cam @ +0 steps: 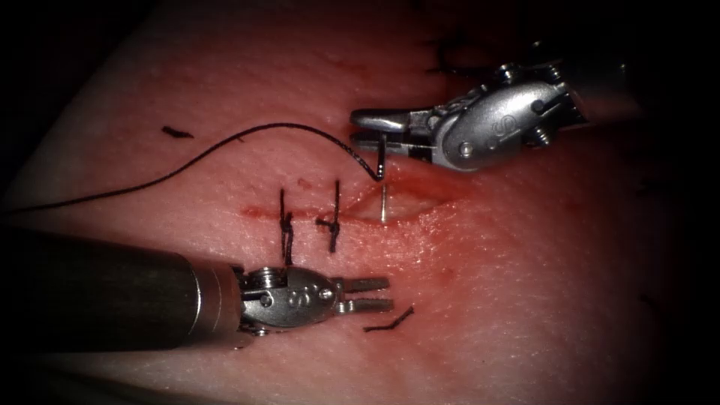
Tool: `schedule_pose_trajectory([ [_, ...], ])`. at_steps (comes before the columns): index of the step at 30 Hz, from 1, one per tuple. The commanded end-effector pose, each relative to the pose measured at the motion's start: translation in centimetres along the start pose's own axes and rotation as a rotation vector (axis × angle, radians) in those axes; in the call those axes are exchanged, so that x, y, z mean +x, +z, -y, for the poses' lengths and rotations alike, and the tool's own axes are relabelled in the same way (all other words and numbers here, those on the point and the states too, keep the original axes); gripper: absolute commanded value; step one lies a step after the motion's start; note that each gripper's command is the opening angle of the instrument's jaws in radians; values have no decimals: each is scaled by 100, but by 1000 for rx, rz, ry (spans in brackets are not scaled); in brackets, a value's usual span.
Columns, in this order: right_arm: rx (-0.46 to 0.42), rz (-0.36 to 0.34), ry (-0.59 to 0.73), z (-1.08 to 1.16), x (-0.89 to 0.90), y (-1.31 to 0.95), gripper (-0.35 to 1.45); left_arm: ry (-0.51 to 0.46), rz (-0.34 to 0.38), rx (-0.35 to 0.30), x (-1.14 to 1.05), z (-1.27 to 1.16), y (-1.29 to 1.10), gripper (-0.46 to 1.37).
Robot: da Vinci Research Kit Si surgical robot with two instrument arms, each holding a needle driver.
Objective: Wound Closure
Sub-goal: Use the right gripper to throw the needle through the skin above the incision
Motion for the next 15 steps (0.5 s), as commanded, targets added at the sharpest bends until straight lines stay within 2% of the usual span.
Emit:
schedule_pose_trajectory([
  [1, -10, 0, 0, -1, 0, 0, -35, -3, 0, 2, 0, 0, -1, 12],
  [8, -22, 1, 4, -10, 2, -1, -35, -2, 0, 0, -1, 0, -3, 15],
  [15, -22, 0, 3, -9, 4, -1, -35, -1, 0, -1, -2, 0, -5, 17],
])
